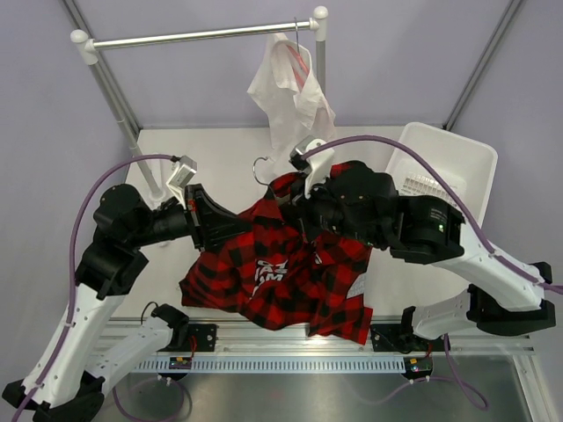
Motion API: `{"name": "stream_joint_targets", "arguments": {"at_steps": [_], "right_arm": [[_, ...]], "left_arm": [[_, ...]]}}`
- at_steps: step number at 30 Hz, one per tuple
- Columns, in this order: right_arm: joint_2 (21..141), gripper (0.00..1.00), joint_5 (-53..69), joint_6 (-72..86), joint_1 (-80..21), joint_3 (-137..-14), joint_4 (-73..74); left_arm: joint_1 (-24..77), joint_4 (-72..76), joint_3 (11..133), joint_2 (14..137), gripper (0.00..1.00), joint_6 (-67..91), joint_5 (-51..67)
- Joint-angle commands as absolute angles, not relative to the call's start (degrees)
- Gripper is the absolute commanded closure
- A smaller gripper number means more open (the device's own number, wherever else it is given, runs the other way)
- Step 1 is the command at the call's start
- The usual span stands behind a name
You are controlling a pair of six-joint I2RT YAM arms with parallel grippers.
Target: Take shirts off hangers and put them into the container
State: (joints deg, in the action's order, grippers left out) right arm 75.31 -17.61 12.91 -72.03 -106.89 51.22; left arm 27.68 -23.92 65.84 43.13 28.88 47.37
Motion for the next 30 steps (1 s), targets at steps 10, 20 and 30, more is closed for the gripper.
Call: {"name": "stream_joint_targets", "arguments": {"at_steps": [10,20,30], "right_arm": [[85.86,1.0,-12.04,12.83,-80.68,-117.51,47.28],[81.31,0.99,-23.28,12.65,-81.03,-117.42,52.99],[77.87,0.92,-30.76,9.76,-81.04,-117.07,55.99]], "left_arm": [[27.6,-11.44,64.51,45.88,1.0,32.25,50.53],[27.6,-13.53,64.16,44.03,1.0,31.38,50.71],[27.51,-12.22,63.02,43.33,1.0,32.52,52.82]]}}
